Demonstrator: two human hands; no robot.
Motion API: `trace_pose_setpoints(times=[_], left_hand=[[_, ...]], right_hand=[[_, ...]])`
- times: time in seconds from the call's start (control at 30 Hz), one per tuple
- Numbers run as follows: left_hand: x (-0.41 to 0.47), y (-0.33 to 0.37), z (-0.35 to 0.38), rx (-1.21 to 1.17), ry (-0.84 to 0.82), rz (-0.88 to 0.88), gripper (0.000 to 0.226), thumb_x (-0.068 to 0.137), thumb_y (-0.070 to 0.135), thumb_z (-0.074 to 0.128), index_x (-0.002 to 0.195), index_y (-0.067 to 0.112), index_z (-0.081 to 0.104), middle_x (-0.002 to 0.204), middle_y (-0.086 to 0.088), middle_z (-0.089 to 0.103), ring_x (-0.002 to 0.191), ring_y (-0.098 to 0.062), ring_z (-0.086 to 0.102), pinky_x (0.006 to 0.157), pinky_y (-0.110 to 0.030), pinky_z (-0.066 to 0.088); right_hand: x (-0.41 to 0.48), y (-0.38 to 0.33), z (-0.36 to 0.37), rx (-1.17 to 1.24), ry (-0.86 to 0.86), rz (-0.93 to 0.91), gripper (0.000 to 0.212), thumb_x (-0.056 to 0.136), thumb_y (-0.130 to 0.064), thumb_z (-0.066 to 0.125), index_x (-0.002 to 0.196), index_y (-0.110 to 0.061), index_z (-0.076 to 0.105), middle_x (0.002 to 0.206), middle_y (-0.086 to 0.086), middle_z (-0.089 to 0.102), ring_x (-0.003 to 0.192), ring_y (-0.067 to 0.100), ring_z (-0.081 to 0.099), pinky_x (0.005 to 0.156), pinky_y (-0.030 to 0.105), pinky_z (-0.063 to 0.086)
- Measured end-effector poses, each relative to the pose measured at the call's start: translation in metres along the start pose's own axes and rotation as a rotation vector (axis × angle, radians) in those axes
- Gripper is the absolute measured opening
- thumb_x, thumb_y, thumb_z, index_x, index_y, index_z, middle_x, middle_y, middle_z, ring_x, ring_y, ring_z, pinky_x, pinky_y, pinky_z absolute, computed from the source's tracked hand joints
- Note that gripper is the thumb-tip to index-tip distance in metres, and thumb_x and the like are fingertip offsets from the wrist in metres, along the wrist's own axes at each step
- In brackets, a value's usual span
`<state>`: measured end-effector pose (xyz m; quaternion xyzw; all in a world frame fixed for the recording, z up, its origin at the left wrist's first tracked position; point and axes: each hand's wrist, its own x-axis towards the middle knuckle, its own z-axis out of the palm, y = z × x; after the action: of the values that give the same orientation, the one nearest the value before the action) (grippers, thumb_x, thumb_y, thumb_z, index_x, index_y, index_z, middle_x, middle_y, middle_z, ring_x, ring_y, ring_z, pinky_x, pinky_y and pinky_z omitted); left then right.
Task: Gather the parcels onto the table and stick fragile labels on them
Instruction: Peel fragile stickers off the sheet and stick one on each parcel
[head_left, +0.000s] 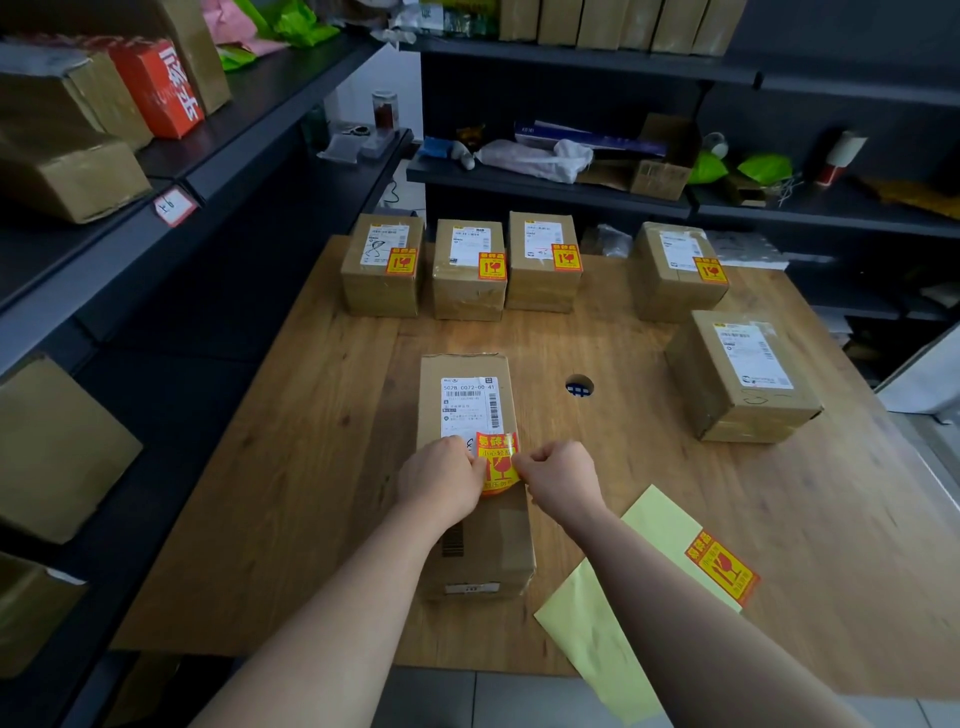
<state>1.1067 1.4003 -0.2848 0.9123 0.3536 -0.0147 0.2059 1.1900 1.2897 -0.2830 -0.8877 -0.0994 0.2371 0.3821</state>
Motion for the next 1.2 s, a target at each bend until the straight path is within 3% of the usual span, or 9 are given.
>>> trace_pose_setpoints(times=[0.23, 0.53, 0.73, 0.83, 0.93, 1.0, 1.07, 1.13, 1.2], left_hand=[[0.005, -0.001, 0.004, 0.036, -0.008, 0.010, 0.031, 0.093, 0.044, 0.047, 0.088, 0.018, 0.062, 0.080, 0.003, 0.061, 0.066, -0.016, 0.058, 0.046, -0.024, 0.034], [0.004, 0.000, 0.002, 0.047, -0.009, 0.010, 0.030, 0.092, 0.046, 0.049, 0.095, 0.018, 0.061, 0.085, 0.002, 0.062, 0.070, -0.016, 0.057, 0.046, -0.025, 0.031], [-0.002, -0.002, -0.003, -0.044, 0.042, 0.068, 0.024, 0.091, 0.040, 0.056, 0.090, 0.017, 0.049, 0.096, -0.001, 0.062, 0.075, -0.015, 0.053, 0.053, -0.026, 0.037], [-0.006, -0.006, -0.004, -0.090, 0.085, 0.091, 0.026, 0.091, 0.037, 0.058, 0.092, 0.018, 0.040, 0.100, -0.001, 0.059, 0.075, -0.014, 0.050, 0.048, -0.023, 0.028], [-0.011, -0.014, 0.003, -0.088, 0.117, 0.200, 0.024, 0.093, 0.034, 0.055, 0.110, 0.020, 0.047, 0.113, 0.000, 0.052, 0.084, -0.014, 0.055, 0.052, -0.019, 0.033], [-0.014, -0.023, 0.012, -0.020, 0.167, 0.317, 0.034, 0.094, 0.032, 0.052, 0.127, 0.024, 0.052, 0.115, 0.000, 0.050, 0.095, -0.019, 0.056, 0.066, -0.026, 0.045], [-0.017, -0.027, 0.015, 0.085, 0.222, 0.377, 0.040, 0.095, 0.035, 0.048, 0.135, 0.031, 0.050, 0.118, -0.002, 0.048, 0.105, -0.022, 0.050, 0.081, -0.034, 0.045], [-0.018, -0.028, 0.013, 0.208, 0.200, 0.357, 0.047, 0.097, 0.046, 0.037, 0.143, 0.037, 0.036, 0.132, -0.001, 0.040, 0.115, -0.023, 0.040, 0.092, -0.037, 0.037], [-0.017, -0.029, 0.011, 0.267, 0.146, 0.323, 0.052, 0.096, 0.053, 0.028, 0.147, 0.040, 0.023, 0.143, -0.001, 0.030, 0.127, -0.024, 0.030, 0.100, -0.040, 0.029]], right_hand=[[0.002, -0.003, 0.000, -0.028, -0.012, 0.015, 0.031, 0.085, -0.025, 0.067, 0.059, -0.010, 0.061, 0.059, 0.004, 0.061, 0.054, 0.015, 0.057, 0.050, 0.026, 0.048], [0.005, -0.006, 0.001, -0.102, -0.002, 0.015, 0.033, 0.080, -0.028, 0.072, 0.058, -0.009, 0.056, 0.056, 0.002, 0.055, 0.050, 0.014, 0.052, 0.045, 0.025, 0.042], [0.006, -0.010, 0.003, -0.214, 0.003, 0.000, 0.028, 0.079, -0.035, 0.073, 0.070, -0.011, 0.060, 0.062, -0.001, 0.056, 0.047, 0.009, 0.051, 0.040, 0.019, 0.035], [0.002, -0.011, 0.001, -0.335, 0.025, -0.054, 0.034, 0.080, -0.039, 0.071, 0.068, -0.014, 0.051, 0.065, -0.003, 0.052, 0.047, 0.007, 0.046, 0.039, 0.018, 0.031], [-0.004, -0.004, -0.003, -0.420, 0.039, -0.220, 0.034, 0.084, -0.045, 0.066, 0.103, -0.018, 0.057, 0.102, -0.001, 0.054, 0.076, 0.008, 0.056, 0.055, 0.018, 0.043], [-0.005, 0.008, -0.004, -0.502, 0.030, -0.435, 0.045, 0.090, -0.047, 0.057, 0.129, -0.026, 0.051, 0.131, 0.000, 0.045, 0.113, 0.016, 0.051, 0.087, 0.028, 0.049], [-0.004, 0.018, -0.008, -0.673, -0.022, -0.586, 0.051, 0.098, -0.048, 0.039, 0.146, -0.032, 0.032, 0.154, -0.001, 0.023, 0.140, 0.021, 0.024, 0.112, 0.038, 0.026], [-0.001, 0.025, -0.010, -0.796, -0.086, -0.646, 0.054, 0.100, -0.049, 0.022, 0.151, -0.032, 0.013, 0.161, -0.006, 0.004, 0.147, 0.017, -0.001, 0.118, 0.037, 0.005], [0.003, 0.030, -0.012, -0.852, -0.124, -0.677, 0.058, 0.098, -0.050, 0.013, 0.152, -0.030, 0.004, 0.161, -0.008, -0.002, 0.146, 0.012, -0.013, 0.117, 0.036, -0.005]])
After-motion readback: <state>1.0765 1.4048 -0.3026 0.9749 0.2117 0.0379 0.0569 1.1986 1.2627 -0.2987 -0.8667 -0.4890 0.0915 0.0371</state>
